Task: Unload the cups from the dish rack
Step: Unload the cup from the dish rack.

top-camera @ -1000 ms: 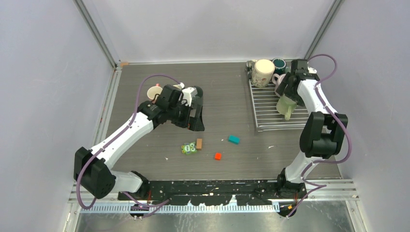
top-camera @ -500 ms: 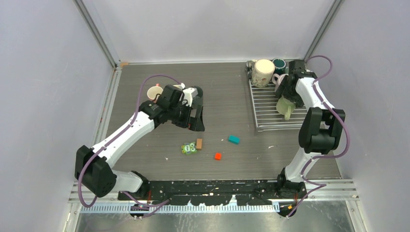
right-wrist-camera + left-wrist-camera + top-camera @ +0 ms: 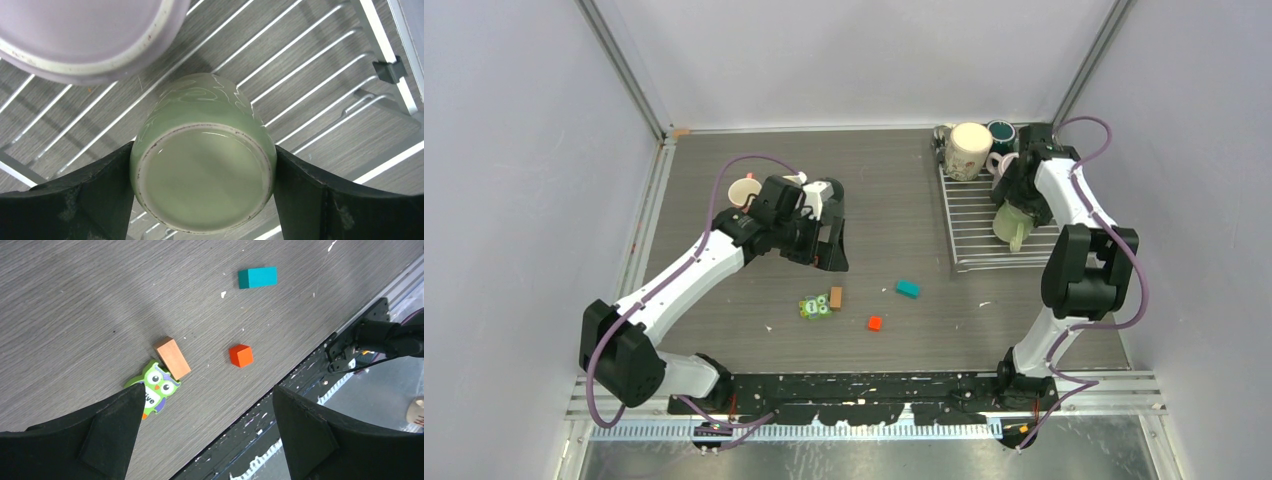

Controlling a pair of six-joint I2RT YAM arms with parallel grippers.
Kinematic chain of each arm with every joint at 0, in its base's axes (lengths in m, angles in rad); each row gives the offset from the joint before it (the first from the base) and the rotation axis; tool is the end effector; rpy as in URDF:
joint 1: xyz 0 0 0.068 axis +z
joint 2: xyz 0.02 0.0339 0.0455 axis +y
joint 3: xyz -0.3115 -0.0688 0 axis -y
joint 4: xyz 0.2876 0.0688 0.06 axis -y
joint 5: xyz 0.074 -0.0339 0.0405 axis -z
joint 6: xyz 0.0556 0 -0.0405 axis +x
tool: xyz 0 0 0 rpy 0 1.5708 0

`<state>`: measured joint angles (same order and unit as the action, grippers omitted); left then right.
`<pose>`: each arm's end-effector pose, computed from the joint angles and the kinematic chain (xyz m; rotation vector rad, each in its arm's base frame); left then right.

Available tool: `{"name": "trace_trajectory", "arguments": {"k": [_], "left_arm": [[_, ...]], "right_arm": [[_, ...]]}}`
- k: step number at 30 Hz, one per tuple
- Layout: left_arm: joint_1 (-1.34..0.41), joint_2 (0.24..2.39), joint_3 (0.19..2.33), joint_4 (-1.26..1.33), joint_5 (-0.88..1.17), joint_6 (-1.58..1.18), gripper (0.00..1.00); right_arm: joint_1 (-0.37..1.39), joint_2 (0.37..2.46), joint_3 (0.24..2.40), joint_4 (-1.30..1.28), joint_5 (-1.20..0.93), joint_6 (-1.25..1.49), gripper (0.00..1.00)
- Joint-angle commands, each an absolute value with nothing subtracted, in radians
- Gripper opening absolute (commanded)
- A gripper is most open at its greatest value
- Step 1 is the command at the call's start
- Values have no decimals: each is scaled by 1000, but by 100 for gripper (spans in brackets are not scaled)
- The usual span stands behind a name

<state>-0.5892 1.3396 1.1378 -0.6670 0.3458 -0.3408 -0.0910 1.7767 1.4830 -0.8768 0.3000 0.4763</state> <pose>0.2589 -0.1957 0.3214 0.4767 2.5048 -0.8150 0.4226 -0.0551 0.2755 0.8285 2.5487 -0.2933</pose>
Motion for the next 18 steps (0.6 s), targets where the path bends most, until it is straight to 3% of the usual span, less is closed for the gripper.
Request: {"name": "trace_trajectory", "arguments": {"k": [1, 9, 18], "left_arm": [[-593, 1309, 1167, -601, 389, -387, 100], [-593, 1275, 1169, -498, 426, -495, 100], [-589, 1283, 1187, -346, 463, -625, 100]], "right_arm": [[-84, 1656, 1576, -930, 311, 511, 22], [-79, 1603, 1661, -983, 271, 533, 19], [17, 1492, 1664, -952, 77, 599, 18]]}}
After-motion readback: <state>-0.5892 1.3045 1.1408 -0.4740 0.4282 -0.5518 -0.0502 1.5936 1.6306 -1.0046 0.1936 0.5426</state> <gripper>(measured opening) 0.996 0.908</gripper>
